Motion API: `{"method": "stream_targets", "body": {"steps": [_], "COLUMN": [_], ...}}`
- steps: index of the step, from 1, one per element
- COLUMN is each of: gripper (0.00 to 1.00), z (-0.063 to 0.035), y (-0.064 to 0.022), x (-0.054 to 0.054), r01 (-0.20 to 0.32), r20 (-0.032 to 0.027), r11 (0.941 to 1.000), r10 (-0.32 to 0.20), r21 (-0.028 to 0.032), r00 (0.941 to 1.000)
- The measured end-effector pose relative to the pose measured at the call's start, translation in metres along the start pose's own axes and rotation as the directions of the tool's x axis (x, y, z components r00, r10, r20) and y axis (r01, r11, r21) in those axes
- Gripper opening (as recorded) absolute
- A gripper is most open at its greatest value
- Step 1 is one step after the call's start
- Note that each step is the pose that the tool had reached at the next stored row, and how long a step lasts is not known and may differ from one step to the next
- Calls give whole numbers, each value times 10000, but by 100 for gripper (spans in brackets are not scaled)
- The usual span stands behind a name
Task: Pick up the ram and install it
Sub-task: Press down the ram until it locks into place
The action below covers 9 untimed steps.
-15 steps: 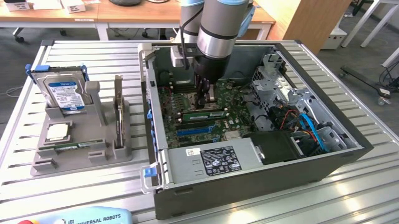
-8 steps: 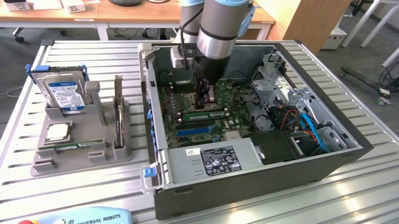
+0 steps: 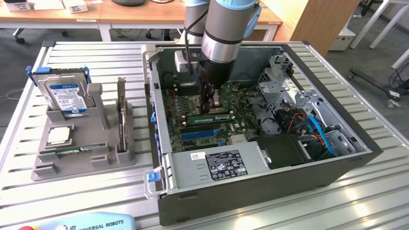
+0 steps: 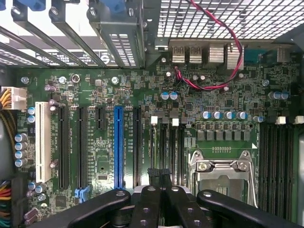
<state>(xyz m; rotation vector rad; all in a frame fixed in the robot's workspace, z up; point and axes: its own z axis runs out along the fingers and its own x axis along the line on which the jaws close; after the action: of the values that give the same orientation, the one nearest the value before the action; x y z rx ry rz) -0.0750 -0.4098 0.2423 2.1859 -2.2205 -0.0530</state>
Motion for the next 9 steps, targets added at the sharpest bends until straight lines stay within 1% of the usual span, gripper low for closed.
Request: {"method": "stream_targets", "body": {"steps": [9], "gripper": [10], "z": [4], "y": [0], "x": [6], "r01": [-1], "r20": [0], "r11": [10000], "r10": [1], "r21": [0], "r00": [10000]}}
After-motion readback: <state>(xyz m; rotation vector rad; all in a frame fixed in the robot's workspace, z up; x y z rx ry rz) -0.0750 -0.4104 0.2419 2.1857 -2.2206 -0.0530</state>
